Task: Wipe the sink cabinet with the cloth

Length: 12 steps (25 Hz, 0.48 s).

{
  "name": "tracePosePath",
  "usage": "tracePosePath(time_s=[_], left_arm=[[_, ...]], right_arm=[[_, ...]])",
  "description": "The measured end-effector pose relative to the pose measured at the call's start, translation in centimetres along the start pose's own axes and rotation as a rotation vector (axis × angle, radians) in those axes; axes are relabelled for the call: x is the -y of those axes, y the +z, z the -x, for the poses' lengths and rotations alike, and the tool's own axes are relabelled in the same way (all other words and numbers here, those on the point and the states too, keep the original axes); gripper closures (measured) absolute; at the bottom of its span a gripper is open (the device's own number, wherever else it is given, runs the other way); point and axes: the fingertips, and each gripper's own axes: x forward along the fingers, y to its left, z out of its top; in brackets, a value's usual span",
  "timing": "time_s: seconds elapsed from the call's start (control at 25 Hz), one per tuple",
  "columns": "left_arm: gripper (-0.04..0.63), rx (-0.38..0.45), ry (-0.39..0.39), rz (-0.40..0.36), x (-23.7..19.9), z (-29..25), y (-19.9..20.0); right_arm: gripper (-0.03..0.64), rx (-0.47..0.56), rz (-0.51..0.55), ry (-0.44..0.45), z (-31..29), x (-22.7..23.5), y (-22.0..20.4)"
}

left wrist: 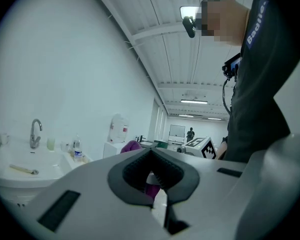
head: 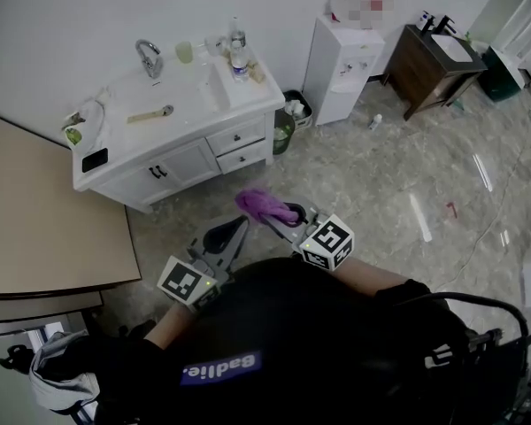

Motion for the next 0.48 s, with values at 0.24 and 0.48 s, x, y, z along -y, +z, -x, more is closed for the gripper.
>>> tracePosePath(time_s=[0.24, 0.48], left_arm=[[0.6, -0.007, 0.003, -0.004, -0.27, -0.85, -1.18], [0.6, -0.024, 0.005, 0.011, -0.41, -0.63, -1.14]], right_arm=[[0.545, -0.001, 0.005, 0.016, 0.48, -0.12, -0.3], [0.545, -0.007, 0.008, 0.013, 0.25, -0.33, -0.23]])
